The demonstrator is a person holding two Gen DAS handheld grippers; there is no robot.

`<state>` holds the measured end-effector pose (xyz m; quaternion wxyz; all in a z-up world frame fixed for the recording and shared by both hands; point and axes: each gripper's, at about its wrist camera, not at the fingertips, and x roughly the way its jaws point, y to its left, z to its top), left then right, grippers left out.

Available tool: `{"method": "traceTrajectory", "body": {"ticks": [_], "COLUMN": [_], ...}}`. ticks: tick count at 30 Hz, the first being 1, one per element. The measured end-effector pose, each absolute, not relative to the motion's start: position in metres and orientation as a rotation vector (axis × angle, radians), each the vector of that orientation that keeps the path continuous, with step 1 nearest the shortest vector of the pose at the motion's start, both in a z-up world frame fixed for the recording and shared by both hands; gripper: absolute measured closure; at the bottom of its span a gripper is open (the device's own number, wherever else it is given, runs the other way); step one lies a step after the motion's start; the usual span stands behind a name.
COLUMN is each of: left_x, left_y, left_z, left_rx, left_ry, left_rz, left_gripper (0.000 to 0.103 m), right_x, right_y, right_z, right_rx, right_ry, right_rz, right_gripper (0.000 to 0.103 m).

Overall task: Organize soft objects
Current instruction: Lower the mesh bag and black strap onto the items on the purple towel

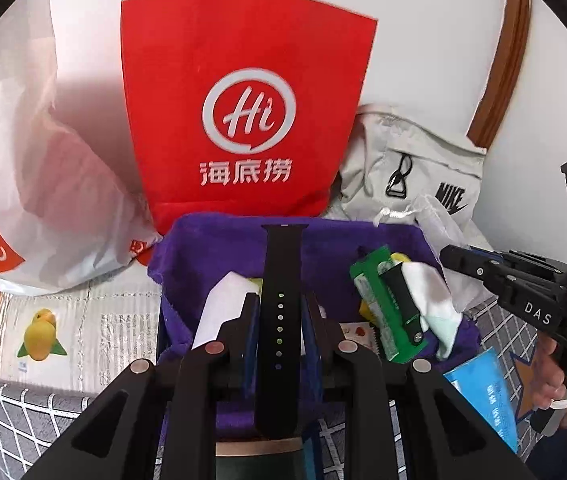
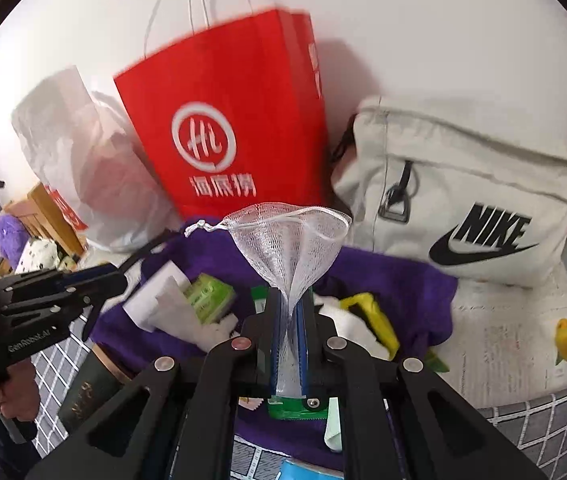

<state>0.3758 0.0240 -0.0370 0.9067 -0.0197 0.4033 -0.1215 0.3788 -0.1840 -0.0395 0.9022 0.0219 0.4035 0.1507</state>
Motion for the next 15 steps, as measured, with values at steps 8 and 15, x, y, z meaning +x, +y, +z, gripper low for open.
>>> {"method": "traceTrajectory", "body": {"ticks": [8,15], "left_x": [0.385,0.388], "left_y": [0.024,0.015], "left_z": [-0.052,-0.061], "left_rx": [-0.052,-0.043], "left_ry": [0.864,0.882], "left_rz": [-0.267,-0.285], "left_gripper": [0.083,0.083], "right_x": [0.389,0.396], "right_y": [-0.171,-0.164], "right_z": [-0.064,-0.08], "right_rx": [0.013,0.007], "right_ry": [0.893,0.933], "right_rz": [0.333,0.355], "right_gripper": [0.095,0.095]}}
